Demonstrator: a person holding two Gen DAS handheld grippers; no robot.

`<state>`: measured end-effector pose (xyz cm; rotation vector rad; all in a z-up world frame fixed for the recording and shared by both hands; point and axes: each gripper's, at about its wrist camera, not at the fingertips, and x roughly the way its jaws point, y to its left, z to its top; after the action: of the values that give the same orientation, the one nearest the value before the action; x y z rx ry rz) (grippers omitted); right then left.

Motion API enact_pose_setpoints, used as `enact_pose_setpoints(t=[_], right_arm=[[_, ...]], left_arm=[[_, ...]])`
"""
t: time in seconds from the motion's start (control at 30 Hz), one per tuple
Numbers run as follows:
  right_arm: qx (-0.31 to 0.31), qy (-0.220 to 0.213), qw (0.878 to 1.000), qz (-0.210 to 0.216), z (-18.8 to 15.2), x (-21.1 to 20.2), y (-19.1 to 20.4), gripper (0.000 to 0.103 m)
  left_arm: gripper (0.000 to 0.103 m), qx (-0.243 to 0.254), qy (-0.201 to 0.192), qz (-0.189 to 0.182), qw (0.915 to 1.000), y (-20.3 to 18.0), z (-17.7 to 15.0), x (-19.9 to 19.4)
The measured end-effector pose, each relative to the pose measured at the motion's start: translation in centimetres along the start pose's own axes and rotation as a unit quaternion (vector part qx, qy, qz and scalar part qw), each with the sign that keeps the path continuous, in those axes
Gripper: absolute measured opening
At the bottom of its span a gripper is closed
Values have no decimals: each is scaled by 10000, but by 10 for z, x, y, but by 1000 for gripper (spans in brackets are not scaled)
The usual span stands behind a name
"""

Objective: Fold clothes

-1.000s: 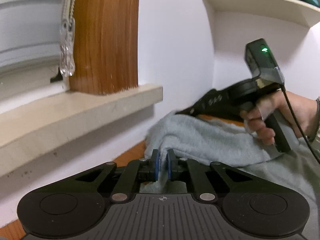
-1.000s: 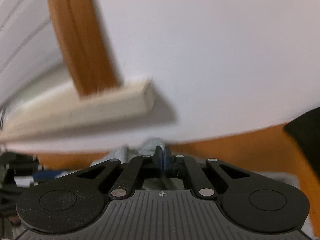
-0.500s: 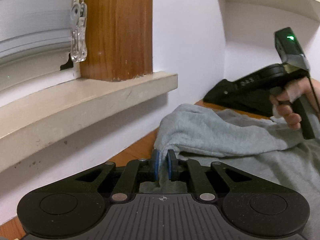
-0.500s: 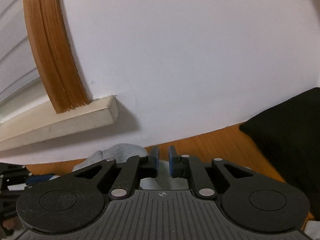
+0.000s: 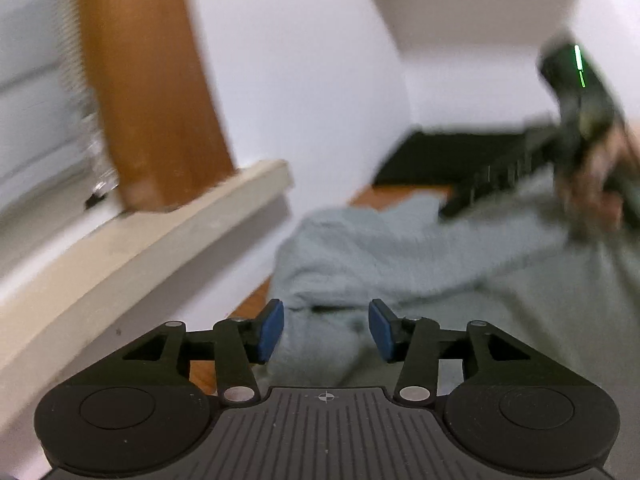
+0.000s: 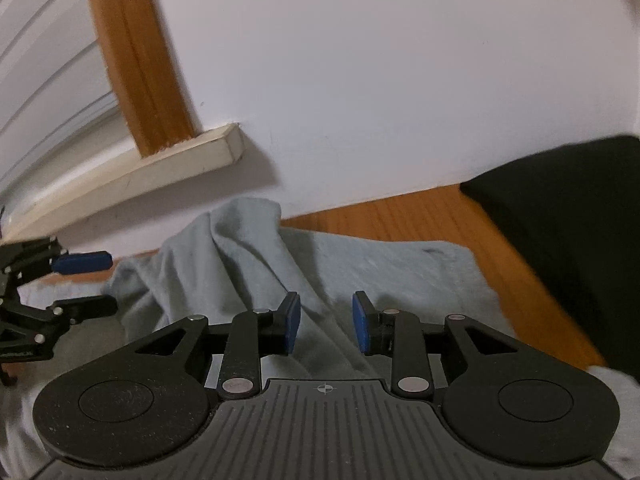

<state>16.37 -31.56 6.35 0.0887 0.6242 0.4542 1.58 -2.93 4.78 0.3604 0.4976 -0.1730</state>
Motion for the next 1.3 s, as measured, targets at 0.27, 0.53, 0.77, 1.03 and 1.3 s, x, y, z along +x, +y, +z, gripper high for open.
enact_pose_setpoints(t=[0.27, 0.53, 0.77, 1.03, 1.3], right_arm=[[-258, -54, 9996, -122, -14, -51, -18, 42], [-1023, 375, 9936, -301, -59, -95, -19, 42], [-1746, 533, 9820, -491, -82, -113, -6, 43], [-2645, 808, 9565, -928, -92, -116, 12, 33], [-2670, 628, 9567, -972, -48, -150, 37, 1]], left_arm=[[34, 1603, 419, 4, 9862, -47, 13, 32], [33, 1751, 388, 59, 9838, -57, 19, 49], [5, 1512, 189, 70, 9883, -53, 28, 50], [4, 958, -255, 22, 9951, -38, 48, 13], [3, 735, -432, 253, 9960, -15, 55, -25]])
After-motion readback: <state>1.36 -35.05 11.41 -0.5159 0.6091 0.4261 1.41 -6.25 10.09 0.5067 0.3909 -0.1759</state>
